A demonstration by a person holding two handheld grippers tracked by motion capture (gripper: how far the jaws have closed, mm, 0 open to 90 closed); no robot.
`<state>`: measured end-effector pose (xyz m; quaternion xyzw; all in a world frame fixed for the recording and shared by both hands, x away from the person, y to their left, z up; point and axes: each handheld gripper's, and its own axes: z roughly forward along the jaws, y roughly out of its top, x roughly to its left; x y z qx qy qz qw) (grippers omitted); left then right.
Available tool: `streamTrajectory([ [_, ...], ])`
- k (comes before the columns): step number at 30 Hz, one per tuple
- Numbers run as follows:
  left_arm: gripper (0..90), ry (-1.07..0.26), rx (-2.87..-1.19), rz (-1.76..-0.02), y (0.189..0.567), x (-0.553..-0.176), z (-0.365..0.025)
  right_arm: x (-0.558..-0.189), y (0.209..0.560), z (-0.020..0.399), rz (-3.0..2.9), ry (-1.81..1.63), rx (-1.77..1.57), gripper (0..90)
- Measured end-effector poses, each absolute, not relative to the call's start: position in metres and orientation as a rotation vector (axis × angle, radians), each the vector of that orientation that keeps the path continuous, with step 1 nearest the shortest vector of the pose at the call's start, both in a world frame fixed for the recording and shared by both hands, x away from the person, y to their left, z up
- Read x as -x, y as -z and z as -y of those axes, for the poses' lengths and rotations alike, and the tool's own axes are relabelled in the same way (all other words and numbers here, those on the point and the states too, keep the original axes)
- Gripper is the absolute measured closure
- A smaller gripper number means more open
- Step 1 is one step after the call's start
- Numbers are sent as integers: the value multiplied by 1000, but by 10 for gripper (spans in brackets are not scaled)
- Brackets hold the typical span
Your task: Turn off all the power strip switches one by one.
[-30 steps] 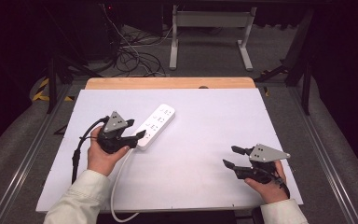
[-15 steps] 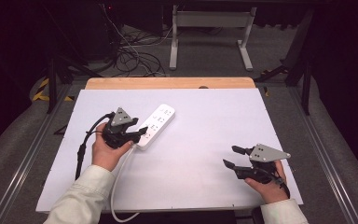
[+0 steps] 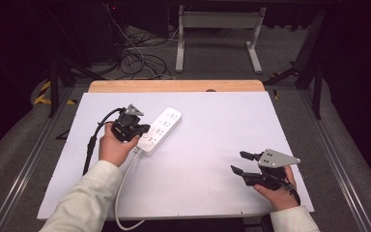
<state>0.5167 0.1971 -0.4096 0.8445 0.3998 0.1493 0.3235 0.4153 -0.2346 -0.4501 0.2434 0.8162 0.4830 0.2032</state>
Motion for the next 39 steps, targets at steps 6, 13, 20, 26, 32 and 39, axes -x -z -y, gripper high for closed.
streamTrajectory([
  [6,900,-323,-2266,-1143,420,-535,-198,-415,450,235,-2280,-1346,-676,405],
  [13,900,-280,-2317,-1193,428,-545,-199,-415,450,235,-2285,-1344,-679,405],
  [20,900,-247,-2349,-1201,433,-549,-198,-416,451,235,-2291,-1344,-674,403],
  [26,900,-247,-2352,-1189,435,-547,-197,-416,451,234,-2295,-1332,-673,400],
  [32,900,-260,-2340,-1200,437,-548,-197,-415,451,234,-2293,-1338,-669,400],
  [39,900,-284,-2343,-1201,438,-547,-194,-415,451,234,-2294,-1337,-668,399],
])
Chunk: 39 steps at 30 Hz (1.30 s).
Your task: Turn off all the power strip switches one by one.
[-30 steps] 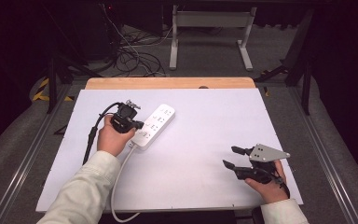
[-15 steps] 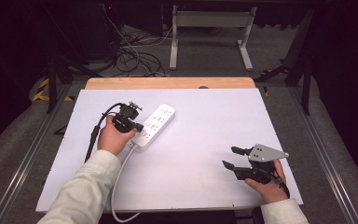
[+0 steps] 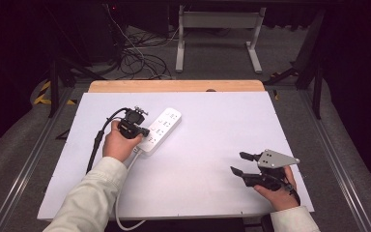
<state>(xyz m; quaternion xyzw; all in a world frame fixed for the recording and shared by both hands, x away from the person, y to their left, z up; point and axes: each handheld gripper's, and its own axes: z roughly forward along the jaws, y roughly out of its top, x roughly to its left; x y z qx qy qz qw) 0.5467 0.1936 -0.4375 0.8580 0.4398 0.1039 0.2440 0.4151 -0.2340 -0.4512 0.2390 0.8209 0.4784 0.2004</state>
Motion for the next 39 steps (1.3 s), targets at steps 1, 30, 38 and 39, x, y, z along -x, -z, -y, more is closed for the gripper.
streamTrajectory([
  [1,900,-290,-2345,-1201,438,-546,-193,-415,451,234,-2295,-1336,-664,399],
  [30,900,-341,-2267,-1192,446,-538,-197,-414,452,231,-2309,-1336,-662,399],
  [38,900,-394,-2284,-1216,439,-538,-194,-414,452,232,-2300,-1341,-664,398],
  [39,900,-404,-2280,-1205,438,-538,-194,-415,451,233,-2298,-1343,-665,398],
])
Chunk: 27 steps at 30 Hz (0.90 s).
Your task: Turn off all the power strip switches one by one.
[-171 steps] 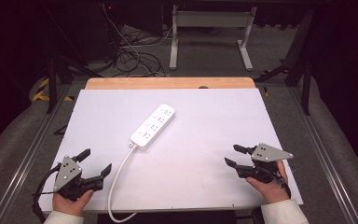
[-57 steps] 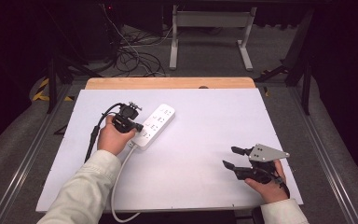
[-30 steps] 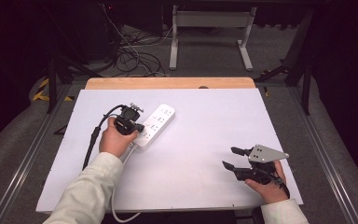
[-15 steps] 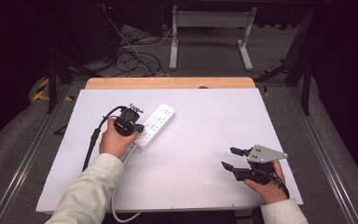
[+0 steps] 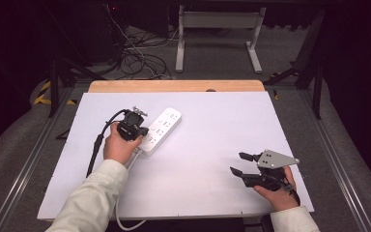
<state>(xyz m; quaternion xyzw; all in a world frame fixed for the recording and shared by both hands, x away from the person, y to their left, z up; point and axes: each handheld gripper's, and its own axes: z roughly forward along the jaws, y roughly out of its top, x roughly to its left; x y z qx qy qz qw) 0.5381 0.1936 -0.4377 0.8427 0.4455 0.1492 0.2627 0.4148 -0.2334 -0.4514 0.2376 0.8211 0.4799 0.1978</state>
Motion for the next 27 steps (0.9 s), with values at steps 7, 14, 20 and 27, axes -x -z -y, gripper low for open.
streamTrajectory([
  [7,900,-458,-2246,-1137,424,-545,-187,-416,453,231,-2309,-1335,-665,398],
  [14,900,-408,-2227,-1138,430,-559,-177,-416,453,232,-2309,-1338,-669,398],
  [20,900,-388,-2236,-1158,439,-564,-176,-417,454,233,-2315,-1334,-667,397],
  [27,900,-350,-2233,-1175,443,-567,-177,-417,454,232,-2319,-1329,-666,397],
])
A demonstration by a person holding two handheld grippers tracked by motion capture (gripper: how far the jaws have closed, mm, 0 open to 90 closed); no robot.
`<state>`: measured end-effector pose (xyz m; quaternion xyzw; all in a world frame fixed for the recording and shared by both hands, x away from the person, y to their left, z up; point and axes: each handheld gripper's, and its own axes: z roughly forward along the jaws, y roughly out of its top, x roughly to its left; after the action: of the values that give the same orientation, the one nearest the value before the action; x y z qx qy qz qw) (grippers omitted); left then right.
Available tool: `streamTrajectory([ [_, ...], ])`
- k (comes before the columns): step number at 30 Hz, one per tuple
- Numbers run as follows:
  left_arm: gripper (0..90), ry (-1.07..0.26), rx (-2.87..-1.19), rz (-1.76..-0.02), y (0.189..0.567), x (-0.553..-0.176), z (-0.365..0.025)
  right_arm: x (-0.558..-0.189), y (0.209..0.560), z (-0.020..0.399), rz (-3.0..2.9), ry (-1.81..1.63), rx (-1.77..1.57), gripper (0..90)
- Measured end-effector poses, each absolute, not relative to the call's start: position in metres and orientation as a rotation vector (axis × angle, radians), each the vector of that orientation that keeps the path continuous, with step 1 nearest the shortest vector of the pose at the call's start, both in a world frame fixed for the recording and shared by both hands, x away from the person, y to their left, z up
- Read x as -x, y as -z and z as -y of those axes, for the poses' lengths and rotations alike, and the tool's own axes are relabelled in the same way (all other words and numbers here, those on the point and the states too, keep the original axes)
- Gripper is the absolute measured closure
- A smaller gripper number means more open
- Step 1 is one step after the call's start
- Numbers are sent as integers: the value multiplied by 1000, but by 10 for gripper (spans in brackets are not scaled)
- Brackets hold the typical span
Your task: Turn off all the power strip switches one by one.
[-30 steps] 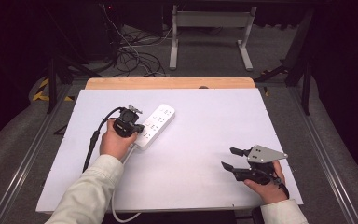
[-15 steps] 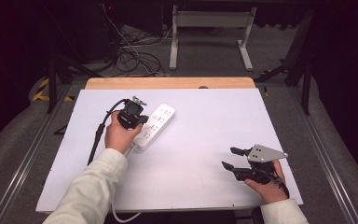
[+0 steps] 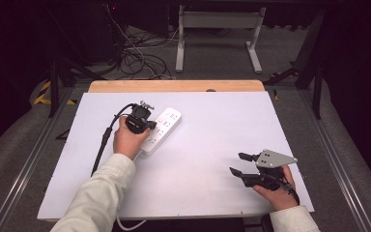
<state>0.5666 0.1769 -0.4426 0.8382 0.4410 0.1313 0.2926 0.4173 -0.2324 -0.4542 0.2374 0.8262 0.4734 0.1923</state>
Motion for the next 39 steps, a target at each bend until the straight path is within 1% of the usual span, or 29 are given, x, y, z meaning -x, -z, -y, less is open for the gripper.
streamTrajectory([
  [8,900,-351,-2230,-1190,444,-567,-176,-417,454,233,-2319,-1328,-663,397],
  [12,900,-376,-2234,-1204,444,-567,-177,-417,454,233,-2324,-1326,-665,397],
  [14,900,-362,-2223,-1214,444,-568,-180,-417,454,233,-2324,-1327,-664,397],
  [17,900,-363,-2224,-1217,445,-568,-180,-417,455,233,-2325,-1327,-664,397],
  [18,900,-385,-2237,-1210,445,-568,-179,-417,455,232,-2325,-1326,-664,397],
  [24,900,-380,-2230,-1210,445,-567,-178,-417,455,232,-2325,-1325,-661,397],
  [26,900,-421,-2245,-1213,445,-566,-174,-417,455,232,-2326,-1319,-661,397],
  [32,900,-421,-2239,-1215,445,-565,-174,-417,455,232,-2326,-1319,-660,397],
  [36,900,-473,-2261,-1203,446,-562,-169,-417,455,232,-2328,-1319,-658,397],
  [39,900,-467,-2252,-1207,446,-562,-170,-417,455,232,-2328,-1319,-658,397],
])
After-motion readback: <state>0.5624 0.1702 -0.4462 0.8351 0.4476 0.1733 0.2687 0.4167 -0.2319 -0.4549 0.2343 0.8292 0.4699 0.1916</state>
